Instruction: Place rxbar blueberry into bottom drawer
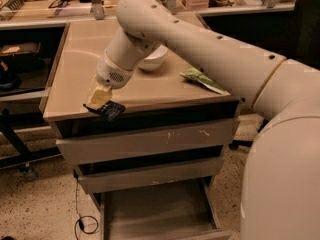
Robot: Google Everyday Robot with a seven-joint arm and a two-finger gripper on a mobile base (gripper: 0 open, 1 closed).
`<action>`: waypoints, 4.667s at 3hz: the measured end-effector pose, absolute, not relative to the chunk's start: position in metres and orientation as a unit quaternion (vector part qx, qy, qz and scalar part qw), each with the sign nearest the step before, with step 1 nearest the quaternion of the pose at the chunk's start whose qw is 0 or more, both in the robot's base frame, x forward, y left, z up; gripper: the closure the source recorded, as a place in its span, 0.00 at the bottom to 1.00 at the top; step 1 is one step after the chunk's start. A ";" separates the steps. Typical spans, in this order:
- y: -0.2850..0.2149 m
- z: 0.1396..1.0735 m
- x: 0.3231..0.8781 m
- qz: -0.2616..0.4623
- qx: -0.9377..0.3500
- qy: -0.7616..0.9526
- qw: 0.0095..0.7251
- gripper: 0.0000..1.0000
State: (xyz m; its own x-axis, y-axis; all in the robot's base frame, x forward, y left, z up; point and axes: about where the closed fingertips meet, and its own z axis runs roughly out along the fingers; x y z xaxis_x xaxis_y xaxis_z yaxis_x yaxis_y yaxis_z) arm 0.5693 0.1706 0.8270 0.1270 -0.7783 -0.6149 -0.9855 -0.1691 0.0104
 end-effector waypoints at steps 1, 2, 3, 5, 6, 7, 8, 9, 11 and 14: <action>0.171 0.829 0.569 0.252 -0.722 0.611 0.206 1.00; 0.166 0.824 0.550 0.255 -0.709 0.624 0.208 1.00; 0.152 0.801 0.495 0.265 -0.673 0.660 0.204 1.00; 0.152 0.798 0.487 0.266 -0.669 0.664 0.202 1.00; 0.149 0.780 0.459 0.287 -0.637 0.686 0.203 1.00; 0.135 0.738 0.437 0.309 -0.597 0.714 0.194 1.00; 0.121 0.686 0.430 0.329 -0.562 0.739 0.172 1.00; 0.121 0.685 0.430 0.329 -0.562 0.739 0.172 1.00; 0.094 0.613 0.440 0.331 -0.500 0.781 0.174 1.00; 0.085 0.557 0.445 0.359 -0.454 0.799 0.166 1.00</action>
Offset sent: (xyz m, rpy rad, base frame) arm -0.1029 -0.0266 -0.0209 0.0300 0.0734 -0.2013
